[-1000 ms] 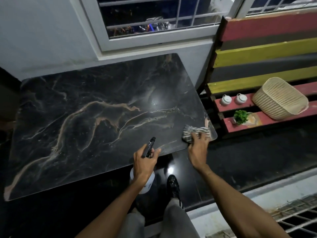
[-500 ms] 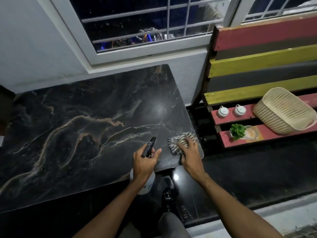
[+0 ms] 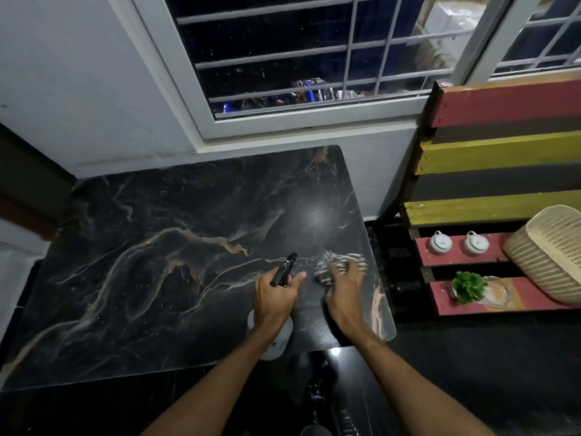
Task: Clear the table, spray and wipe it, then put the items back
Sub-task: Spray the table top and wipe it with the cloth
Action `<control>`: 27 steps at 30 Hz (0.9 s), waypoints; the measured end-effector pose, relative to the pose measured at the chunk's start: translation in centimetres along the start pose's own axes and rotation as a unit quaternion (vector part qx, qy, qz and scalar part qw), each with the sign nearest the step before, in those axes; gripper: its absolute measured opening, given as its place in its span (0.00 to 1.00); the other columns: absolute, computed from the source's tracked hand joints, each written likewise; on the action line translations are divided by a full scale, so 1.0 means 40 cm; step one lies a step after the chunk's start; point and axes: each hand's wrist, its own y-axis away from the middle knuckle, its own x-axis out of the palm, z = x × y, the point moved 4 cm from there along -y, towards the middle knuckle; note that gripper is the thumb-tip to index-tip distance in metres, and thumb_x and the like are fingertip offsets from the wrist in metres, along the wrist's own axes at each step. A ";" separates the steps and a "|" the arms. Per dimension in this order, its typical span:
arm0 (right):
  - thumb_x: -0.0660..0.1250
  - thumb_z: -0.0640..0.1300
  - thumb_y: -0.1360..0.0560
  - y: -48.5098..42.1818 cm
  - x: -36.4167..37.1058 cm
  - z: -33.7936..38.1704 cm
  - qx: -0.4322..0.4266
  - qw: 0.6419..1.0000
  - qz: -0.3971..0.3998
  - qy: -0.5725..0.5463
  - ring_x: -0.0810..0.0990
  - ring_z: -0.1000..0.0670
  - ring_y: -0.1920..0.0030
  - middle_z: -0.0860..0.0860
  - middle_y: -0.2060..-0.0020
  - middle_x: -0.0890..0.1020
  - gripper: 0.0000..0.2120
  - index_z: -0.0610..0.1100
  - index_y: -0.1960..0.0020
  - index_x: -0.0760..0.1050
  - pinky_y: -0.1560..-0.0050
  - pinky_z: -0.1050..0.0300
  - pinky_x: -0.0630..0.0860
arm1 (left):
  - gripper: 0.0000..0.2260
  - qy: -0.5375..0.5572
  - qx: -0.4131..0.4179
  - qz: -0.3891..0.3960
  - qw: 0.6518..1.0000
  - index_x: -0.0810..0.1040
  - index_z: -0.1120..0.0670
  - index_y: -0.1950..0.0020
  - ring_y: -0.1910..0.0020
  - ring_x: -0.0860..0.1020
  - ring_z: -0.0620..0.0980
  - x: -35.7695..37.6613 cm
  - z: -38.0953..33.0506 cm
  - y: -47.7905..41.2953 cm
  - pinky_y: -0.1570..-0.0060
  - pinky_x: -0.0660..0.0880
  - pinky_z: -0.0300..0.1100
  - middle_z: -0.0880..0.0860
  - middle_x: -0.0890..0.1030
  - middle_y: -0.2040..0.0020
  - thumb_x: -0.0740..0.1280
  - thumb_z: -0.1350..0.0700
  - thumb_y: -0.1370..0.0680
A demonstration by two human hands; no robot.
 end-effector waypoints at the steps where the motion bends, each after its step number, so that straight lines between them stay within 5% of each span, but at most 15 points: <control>1: 0.62 0.32 0.29 -0.005 0.018 0.014 -0.056 0.998 0.034 0.001 0.62 0.42 0.27 0.45 0.26 0.61 0.32 0.52 0.27 0.72 0.28 0.46 0.70 | 0.18 -0.001 0.008 -0.008 1.000 0.75 0.54 0.68 0.67 0.79 0.52 -0.006 -0.007 -0.011 0.64 0.75 0.45 0.51 0.78 0.71 0.79 0.45 0.31; 3: 0.61 0.32 0.28 -0.056 0.025 0.028 -0.096 0.994 0.058 0.010 0.61 0.44 0.26 0.46 0.25 0.61 0.32 0.51 0.27 0.72 0.27 0.47 0.69 | 0.18 -0.003 0.019 -0.020 1.000 0.75 0.54 0.66 0.67 0.79 0.53 -0.028 -0.017 -0.041 0.64 0.75 0.46 0.51 0.78 0.70 0.79 0.45 0.31; 7: 0.61 0.29 0.28 -0.184 0.018 0.057 0.100 0.994 -0.037 -0.033 0.62 0.36 0.27 0.41 0.26 0.62 0.30 0.47 0.28 0.74 0.25 0.44 0.65 | 0.17 0.024 0.023 -0.037 0.999 0.75 0.57 0.68 0.69 0.78 0.52 -0.083 0.001 -0.105 0.63 0.76 0.45 0.53 0.78 0.72 0.78 0.51 0.28; 12: 0.62 0.34 0.28 -0.211 0.141 0.227 -0.203 0.975 0.078 0.034 0.64 0.41 0.28 0.44 0.26 0.65 0.30 0.51 0.27 0.72 0.26 0.49 0.66 | 0.15 0.027 0.056 -0.078 0.995 0.76 0.56 0.67 0.70 0.77 0.46 -0.175 0.014 -0.210 0.63 0.73 0.41 0.46 0.76 0.72 0.80 0.53 0.30; 16: 0.62 0.30 0.29 -0.350 0.083 0.186 0.083 0.995 -0.058 -0.010 0.63 0.33 0.29 0.38 0.26 0.63 0.29 0.44 0.29 0.74 0.26 0.48 0.61 | 0.16 0.052 0.071 -0.074 0.993 0.76 0.57 0.66 0.71 0.79 0.48 -0.240 0.050 -0.305 0.65 0.76 0.42 0.48 0.78 0.72 0.80 0.52 0.30; 17: 0.62 0.30 0.29 -0.356 0.093 0.211 0.101 0.993 -0.059 0.000 0.61 0.33 0.28 0.38 0.26 0.61 0.29 0.44 0.29 0.73 0.25 0.46 0.61 | 0.16 0.067 0.078 -0.076 0.992 0.75 0.57 0.66 0.72 0.79 0.45 -0.255 0.055 -0.323 0.67 0.76 0.37 0.46 0.78 0.73 0.80 0.53 0.30; 19: 0.61 0.32 0.28 -0.346 0.161 0.314 0.003 1.000 -0.001 0.028 0.59 0.35 0.26 0.41 0.24 0.59 0.30 0.48 0.27 0.71 0.24 0.44 0.63 | 0.16 0.088 0.089 -0.069 0.990 0.75 0.57 0.68 0.72 0.78 0.39 -0.276 0.059 -0.362 0.68 0.69 0.25 0.44 0.76 0.74 0.80 0.57 0.30; 21: 0.58 0.38 0.26 -0.328 0.242 0.397 -0.138 0.986 0.077 0.043 0.59 0.40 0.26 0.44 0.23 0.60 0.29 0.52 0.26 0.70 0.25 0.45 0.65 | 0.15 0.079 0.089 -0.065 0.991 0.75 0.52 0.68 0.69 0.78 0.36 -0.295 0.064 -0.403 0.67 0.67 0.22 0.42 0.75 0.74 0.80 0.57 0.30; 23: 0.58 0.40 0.26 -0.378 0.259 0.423 -0.185 0.976 0.092 0.061 0.63 0.41 0.28 0.44 0.24 0.63 0.28 0.52 0.27 0.72 0.28 0.48 0.66 | 0.15 0.074 0.077 -0.059 0.992 0.74 0.50 0.68 0.68 0.78 0.35 -0.312 0.069 -0.440 0.67 0.67 0.22 0.41 0.76 0.73 0.80 0.55 0.30; 27: 0.62 0.32 0.27 -0.514 0.198 0.369 0.092 0.994 -0.031 0.049 0.63 0.32 0.30 0.37 0.25 0.61 0.28 0.46 0.27 0.72 0.28 0.48 0.61 | 0.16 0.070 0.054 -0.052 0.995 0.75 0.56 0.67 0.69 0.77 0.38 -0.332 0.084 -0.488 0.68 0.66 0.24 0.45 0.75 0.74 0.80 0.53 0.31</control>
